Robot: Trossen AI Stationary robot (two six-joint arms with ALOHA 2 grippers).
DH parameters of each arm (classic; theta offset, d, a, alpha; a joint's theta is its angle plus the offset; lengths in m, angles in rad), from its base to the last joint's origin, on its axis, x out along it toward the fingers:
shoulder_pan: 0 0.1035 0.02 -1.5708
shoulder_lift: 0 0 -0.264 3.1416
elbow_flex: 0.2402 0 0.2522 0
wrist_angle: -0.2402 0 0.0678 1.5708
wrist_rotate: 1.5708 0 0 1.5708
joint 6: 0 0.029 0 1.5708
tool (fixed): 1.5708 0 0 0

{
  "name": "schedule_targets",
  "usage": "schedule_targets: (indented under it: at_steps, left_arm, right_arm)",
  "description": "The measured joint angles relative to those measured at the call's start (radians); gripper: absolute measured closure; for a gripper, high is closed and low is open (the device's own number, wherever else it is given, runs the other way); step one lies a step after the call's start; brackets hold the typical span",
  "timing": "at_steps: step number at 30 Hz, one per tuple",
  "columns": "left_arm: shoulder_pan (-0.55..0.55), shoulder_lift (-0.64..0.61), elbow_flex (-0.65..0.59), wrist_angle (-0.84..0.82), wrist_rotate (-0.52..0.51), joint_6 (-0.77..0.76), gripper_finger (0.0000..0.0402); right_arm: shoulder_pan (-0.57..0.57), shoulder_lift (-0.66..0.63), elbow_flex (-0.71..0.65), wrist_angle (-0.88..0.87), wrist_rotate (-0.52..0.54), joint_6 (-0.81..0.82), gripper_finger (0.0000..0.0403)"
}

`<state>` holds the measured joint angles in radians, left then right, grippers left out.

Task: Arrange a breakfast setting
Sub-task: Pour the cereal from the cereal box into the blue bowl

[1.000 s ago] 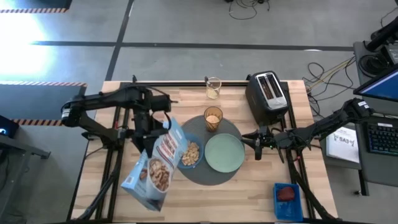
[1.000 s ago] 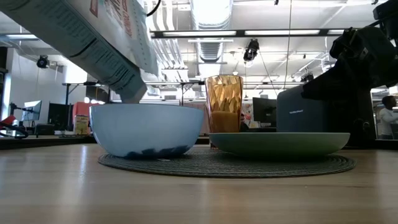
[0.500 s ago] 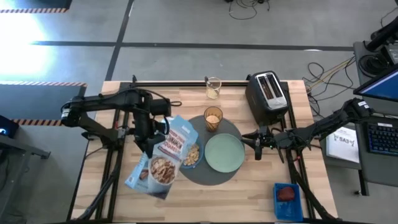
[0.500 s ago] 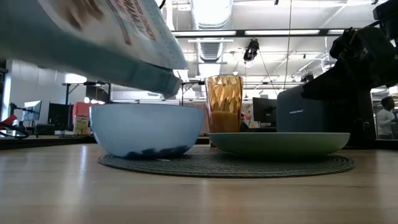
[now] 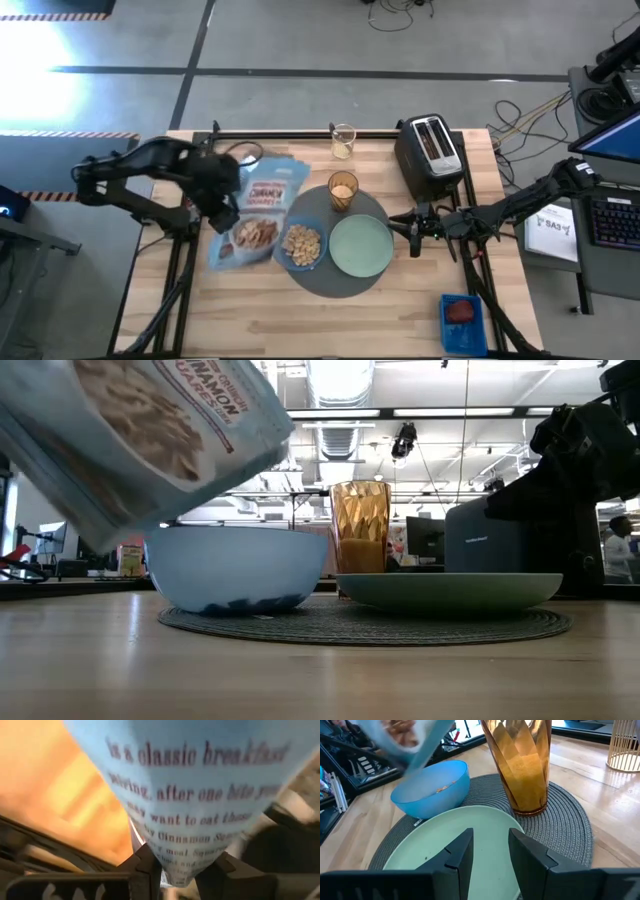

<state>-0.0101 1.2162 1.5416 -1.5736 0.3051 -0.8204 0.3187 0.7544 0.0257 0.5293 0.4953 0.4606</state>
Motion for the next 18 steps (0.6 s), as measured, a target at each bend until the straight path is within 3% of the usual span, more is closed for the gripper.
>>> schedule_targets:
  at_steps: [5,9,18]
  left_arm:
    - [-0.094,-0.096,-0.024,0.002,-0.348,-0.019,0.0327]
    - [-0.149,-0.151,-0.056,0.001,-0.543,-0.037,0.0327]
    - [-0.16,-0.276,-0.245,0.005,-0.621,-0.073,0.0327]
  right_arm:
    - [0.0,0.0,0.0,0.0,0.0,0.0,0.0289]
    - [0.0,0.0,0.0,0.0,0.0,0.0,0.0289]
    - [0.0,0.0,0.0,0.0,0.0,0.0,0.0289]
